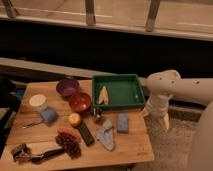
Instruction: Place brush in purple bowl
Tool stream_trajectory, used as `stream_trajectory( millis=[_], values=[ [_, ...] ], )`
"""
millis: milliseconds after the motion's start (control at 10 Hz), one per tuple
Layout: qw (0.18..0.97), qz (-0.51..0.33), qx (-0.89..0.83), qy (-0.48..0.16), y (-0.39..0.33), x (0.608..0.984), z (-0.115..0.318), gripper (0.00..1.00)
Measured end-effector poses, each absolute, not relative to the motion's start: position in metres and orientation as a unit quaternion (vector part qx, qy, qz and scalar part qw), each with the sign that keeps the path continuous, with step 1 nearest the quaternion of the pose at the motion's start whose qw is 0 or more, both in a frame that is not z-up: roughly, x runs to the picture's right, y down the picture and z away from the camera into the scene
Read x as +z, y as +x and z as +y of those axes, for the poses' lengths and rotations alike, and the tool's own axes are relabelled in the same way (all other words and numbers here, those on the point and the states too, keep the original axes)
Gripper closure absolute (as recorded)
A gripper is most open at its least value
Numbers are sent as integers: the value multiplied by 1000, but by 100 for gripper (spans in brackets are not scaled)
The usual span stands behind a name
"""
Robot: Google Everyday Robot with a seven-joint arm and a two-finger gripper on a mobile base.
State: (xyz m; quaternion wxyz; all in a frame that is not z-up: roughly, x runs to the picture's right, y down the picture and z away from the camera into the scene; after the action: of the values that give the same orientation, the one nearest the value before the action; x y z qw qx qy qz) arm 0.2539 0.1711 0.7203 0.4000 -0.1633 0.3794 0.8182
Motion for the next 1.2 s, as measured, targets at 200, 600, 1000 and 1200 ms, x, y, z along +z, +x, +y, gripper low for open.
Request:
stream_trajectory(
  millis=[200, 600, 1000, 1200],
  values=[
    [400, 379, 818, -163, 254, 720, 171, 20],
    [420, 373, 805, -192, 244, 726, 164, 20],
    [489, 354, 762, -234, 159, 745, 134, 20],
    [527, 340, 737, -251, 113, 748, 124, 20]
  ],
)
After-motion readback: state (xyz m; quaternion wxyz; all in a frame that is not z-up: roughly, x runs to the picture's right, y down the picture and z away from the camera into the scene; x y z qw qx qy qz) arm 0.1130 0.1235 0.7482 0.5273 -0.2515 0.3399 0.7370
